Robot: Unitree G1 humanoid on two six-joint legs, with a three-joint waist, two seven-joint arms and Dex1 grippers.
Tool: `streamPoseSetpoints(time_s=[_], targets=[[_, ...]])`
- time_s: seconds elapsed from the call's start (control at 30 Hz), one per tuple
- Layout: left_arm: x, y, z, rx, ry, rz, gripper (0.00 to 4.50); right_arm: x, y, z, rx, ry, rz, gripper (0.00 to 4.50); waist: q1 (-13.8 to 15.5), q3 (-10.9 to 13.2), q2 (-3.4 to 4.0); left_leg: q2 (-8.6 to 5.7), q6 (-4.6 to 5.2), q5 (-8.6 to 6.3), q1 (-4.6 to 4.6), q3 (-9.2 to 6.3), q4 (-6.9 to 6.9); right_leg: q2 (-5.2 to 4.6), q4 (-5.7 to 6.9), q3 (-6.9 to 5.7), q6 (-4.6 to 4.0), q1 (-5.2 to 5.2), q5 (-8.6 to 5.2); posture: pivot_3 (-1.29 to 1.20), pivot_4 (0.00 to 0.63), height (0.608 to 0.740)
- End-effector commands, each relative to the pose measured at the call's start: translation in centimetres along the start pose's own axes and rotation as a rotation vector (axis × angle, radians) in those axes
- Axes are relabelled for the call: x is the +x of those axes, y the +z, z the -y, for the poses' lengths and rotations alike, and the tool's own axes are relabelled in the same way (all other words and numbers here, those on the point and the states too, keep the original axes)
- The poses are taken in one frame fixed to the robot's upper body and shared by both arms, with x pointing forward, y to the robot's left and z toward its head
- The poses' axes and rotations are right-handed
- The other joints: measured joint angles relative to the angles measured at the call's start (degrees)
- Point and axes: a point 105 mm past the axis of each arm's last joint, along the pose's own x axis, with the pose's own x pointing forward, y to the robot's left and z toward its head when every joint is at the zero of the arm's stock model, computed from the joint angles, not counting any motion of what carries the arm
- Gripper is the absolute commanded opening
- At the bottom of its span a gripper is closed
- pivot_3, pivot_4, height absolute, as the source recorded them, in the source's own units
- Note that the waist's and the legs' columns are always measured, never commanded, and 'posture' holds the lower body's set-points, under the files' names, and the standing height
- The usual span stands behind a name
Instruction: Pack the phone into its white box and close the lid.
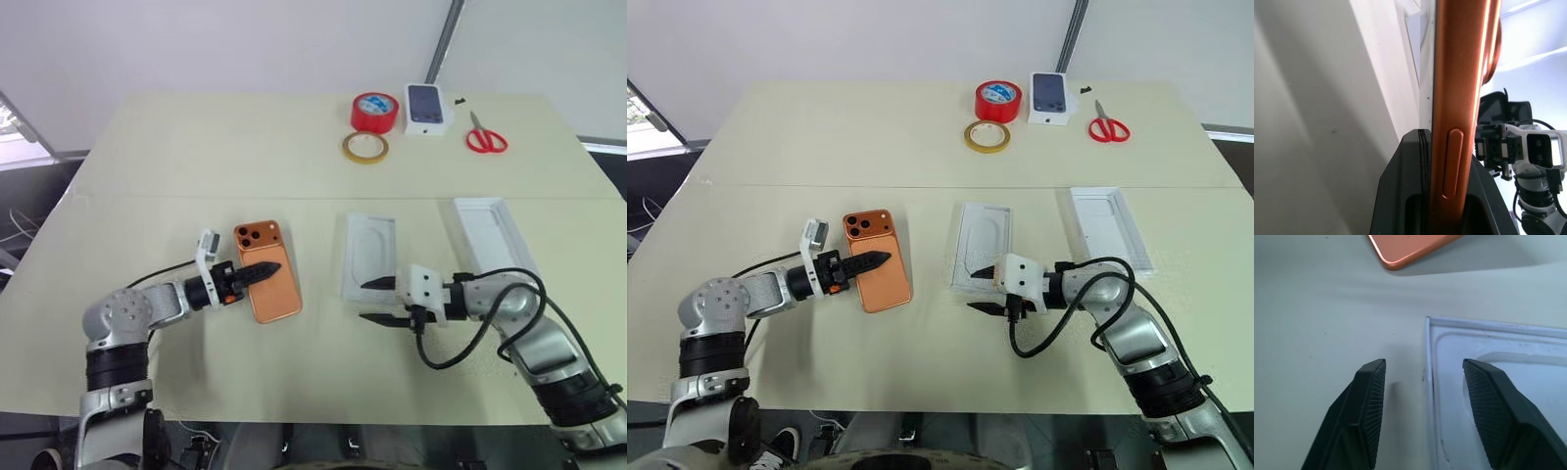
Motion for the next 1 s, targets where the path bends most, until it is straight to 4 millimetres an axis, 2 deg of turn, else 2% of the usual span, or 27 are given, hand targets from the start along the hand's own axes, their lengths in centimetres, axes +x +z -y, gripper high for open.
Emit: streamPoseSetpoints(time_s=[0.03,0.1,0.17,0.2,0.3,0.33,0.43,0.6,0.7,0.77,0.83,0.93,1.0], targets=[[0.2,0.9,1.1,0.048,-0.045,0.014,0.00,-0.3,0.7,0.6,-0.036,-0.039,0.022,2.51,-0.04,0.00,0.00,0.00,0.00,0.00,0.00,0.00,0.00,0.00,0.00,0.00,0.00,0.00,0.00,0.00,0.150,0.740],[0.2,0.9,1.0,0.047,-0.041,0.013,0.00,-0.2,0.4,0.4,-0.034,-0.032,0.013,2.51,-0.09,0.00,0.00,0.00,0.00,0.00,0.00,0.00,0.00,0.00,0.01,0.00,0.00,-0.01,0.00,0.00,0.150,0.740],[0.2,0.9,1.1,0.044,-0.045,0.011,0.00,-0.1,0.1,0.4,-0.035,-0.036,0.006,1.97,-0.05,0.00,0.00,0.00,0.00,0.00,0.00,0.00,0.00,0.00,0.01,0.00,0.00,-0.01,0.00,0.00,0.150,0.740],[0.2,0.8,1.1,0.043,-0.045,0.007,0.00,-0.1,-0.1,0.3,-0.025,-0.036,0.005,1.69,-0.05,0.00,0.00,0.00,0.00,0.01,0.00,0.00,0.01,0.00,0.01,0.00,0.00,0.00,0.00,0.00,0.150,0.740],[0.2,0.8,1.0,0.040,-0.043,0.003,0.00,-0.1,-0.8,0.1,-0.023,-0.031,-0.021,0.14,-0.04,0.00,0.00,0.00,0.00,0.01,0.00,0.00,0.02,0.00,0.01,0.00,0.00,0.00,0.00,0.00,0.150,0.740],[0.2,0.8,1.0,0.038,-0.037,0.002,0.00,0.0,-1.1,0.0,-0.022,-0.025,-0.029,0.06,-0.04,0.00,0.00,0.00,0.00,0.01,0.00,0.00,0.02,0.00,0.01,0.00,0.00,0.00,0.00,0.00,0.150,0.740],[0.2,1.0,0.8,0.047,-0.020,0.006,0.00,0.2,-1.4,-0.5,-0.024,-0.010,-0.036,0.06,-0.04,0.00,0.00,0.00,-0.01,0.01,0.01,0.00,0.05,0.00,0.03,-0.01,0.00,0.02,0.00,0.00,0.150,0.740],[0.7,4.1,1.7,0.049,-0.011,0.089,0.00,1.3,1.6,-0.3,-0.027,-0.006,0.067,0.06,0.01,0.06,-0.11,0.00,0.00,0.02,0.04,-0.01,0.12,0.01,0.10,-0.02,0.00,0.06,0.00,0.00,0.150,0.740],[1.8,5.6,3.5,0.042,-0.054,0.066,0.00,2.6,3.1,-0.5,-0.065,0.000,0.101,0.06,-0.06,0.06,-0.12,0.00,-0.02,0.04,0.04,-0.03,0.14,0.03,0.18,-0.03,-0.01,0.03,0.01,0.00,0.150,0.740],[2.6,5.9,4.2,0.053,-0.054,0.047,0.00,3.6,3.3,-1.3,-0.087,0.042,0.103,0.06,-0.06,0.07,-0.12,-0.01,-0.06,0.07,0.02,-0.02,0.15,0.04,0.18,-0.03,0.00,0.01,0.02,0.00,0.150,0.740],[3.2,5.3,4.9,0.021,-0.102,-0.003,0.00,4.1,3.2,-1.6,-0.027,0.069,0.112,0.06,-0.09,0.06,-0.12,-0.02,-0.05,0.05,0.03,-0.01,0.15,0.04,0.16,-0.03,0.01,0.02,0.02,0.00,0.150,0.740],[3.8,4.4,4.9,-0.041,-0.119,-0.059,0.00,4.1,3.6,-1.9,-0.025,0.100,0.130,0.89,-0.18,0.07,-0.12,-0.02,-0.04,0.05,0.02,0.00,0.15,0.04,0.17,-0.04,0.01,-0.02,0.02,0.00,0.150,0.740],[4.2,4.1,4.9,-0.058,-0.121,-0.075,0.00,4.0,3.7,-1.8,-0.051,0.087,0.130,1.90,-0.14,0.08,-0.14,-0.02,-0.04,0.05,0.01,-0.01,0.15,0.06,0.17,-0.04,0.01,-0.02,0.02,0.00,0.150,0.740]])
